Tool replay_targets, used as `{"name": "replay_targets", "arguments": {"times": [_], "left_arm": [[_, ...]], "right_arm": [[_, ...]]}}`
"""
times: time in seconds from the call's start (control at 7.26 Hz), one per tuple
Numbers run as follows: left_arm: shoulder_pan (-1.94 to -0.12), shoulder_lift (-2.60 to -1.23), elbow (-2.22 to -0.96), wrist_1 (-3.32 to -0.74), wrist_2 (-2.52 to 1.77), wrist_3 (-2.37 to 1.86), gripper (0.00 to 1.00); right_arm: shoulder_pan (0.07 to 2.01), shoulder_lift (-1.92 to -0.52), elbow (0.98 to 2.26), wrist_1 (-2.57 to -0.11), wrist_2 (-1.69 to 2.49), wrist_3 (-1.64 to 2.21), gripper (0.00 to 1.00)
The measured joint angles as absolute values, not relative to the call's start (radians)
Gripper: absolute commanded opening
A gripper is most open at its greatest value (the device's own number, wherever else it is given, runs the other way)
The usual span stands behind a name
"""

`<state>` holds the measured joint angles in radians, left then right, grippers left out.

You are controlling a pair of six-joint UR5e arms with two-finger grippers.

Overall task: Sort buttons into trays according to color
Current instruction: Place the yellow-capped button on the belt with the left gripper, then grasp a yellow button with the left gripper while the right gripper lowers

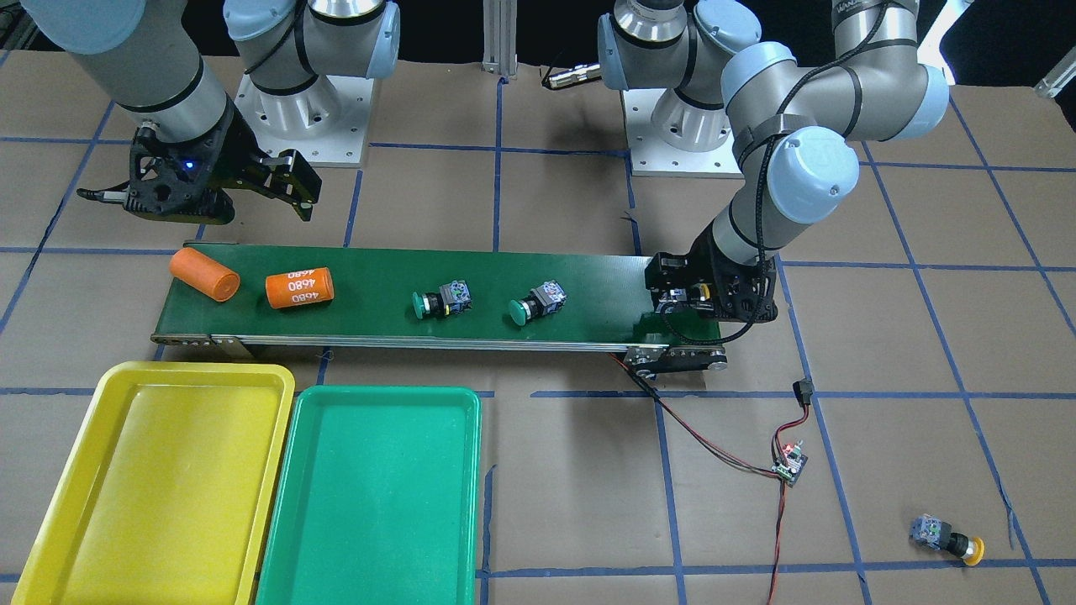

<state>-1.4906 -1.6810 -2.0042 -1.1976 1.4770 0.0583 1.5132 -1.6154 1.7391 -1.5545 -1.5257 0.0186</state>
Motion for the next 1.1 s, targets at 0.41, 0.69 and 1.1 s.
{"name": "replay_targets", "arguments": {"times": [0.41, 0.69, 1.1], "left_arm": [[-1.542, -1.688, -1.996, -1.175, 1.475, -0.003, 1.00], [-1.466, -1.705, -1.920, -1.178, 1.481, 0.048, 1.00], [-1.289, -1.937, -1.586, -1.210, 1.554, 0.364, 1.00]], "right_arm": [[1.505, -1.633, 1.737, -1.551, -1.528, 0.037, 1.00], [1.489, -1.641, 1.735, -1.550, -1.526, 0.185, 1.00], [1.487, -1.645, 1.772, -1.560, -1.525, 0.598, 1.00]]}}
